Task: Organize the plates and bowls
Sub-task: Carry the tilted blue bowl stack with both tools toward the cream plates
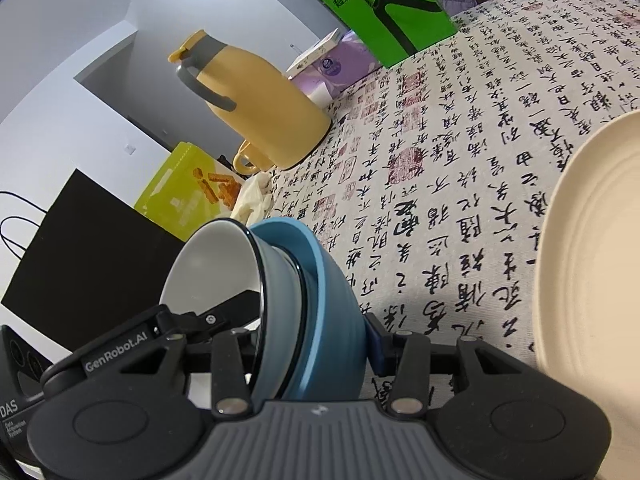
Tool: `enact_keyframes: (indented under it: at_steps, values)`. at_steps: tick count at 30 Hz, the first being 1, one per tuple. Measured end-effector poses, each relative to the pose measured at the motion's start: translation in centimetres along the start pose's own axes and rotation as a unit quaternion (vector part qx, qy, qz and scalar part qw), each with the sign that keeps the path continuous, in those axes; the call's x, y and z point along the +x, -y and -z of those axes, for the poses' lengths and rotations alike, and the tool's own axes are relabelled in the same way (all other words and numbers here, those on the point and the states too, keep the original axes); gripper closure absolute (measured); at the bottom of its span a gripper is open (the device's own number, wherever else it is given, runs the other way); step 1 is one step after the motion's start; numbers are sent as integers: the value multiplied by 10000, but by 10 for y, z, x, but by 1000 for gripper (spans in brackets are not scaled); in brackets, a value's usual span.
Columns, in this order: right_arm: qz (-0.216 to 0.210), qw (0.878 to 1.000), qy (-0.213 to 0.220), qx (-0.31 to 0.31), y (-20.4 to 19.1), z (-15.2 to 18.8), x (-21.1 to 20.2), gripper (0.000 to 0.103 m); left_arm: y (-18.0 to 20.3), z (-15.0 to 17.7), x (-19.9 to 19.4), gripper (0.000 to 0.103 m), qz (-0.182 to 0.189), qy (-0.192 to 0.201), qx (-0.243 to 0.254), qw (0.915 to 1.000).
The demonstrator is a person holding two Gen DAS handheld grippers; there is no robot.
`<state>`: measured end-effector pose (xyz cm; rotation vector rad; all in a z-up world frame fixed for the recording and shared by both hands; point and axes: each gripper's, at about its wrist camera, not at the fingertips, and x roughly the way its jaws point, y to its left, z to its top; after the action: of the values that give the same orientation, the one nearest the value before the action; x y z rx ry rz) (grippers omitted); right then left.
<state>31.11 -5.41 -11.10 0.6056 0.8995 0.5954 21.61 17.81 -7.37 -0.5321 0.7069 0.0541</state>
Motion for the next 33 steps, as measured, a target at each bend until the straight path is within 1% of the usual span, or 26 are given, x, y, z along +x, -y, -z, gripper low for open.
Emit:
enact_keyframes:
  at_steps: [17, 33]
  values:
    - [-72, 9996, 258, 108, 17, -4, -34, 60, 35, 10, -6, 46, 76, 47, 232, 9997]
    - [-36, 9986, 472, 220, 38, -5, -68, 60, 71, 23, -4, 46, 184, 27, 462, 9988]
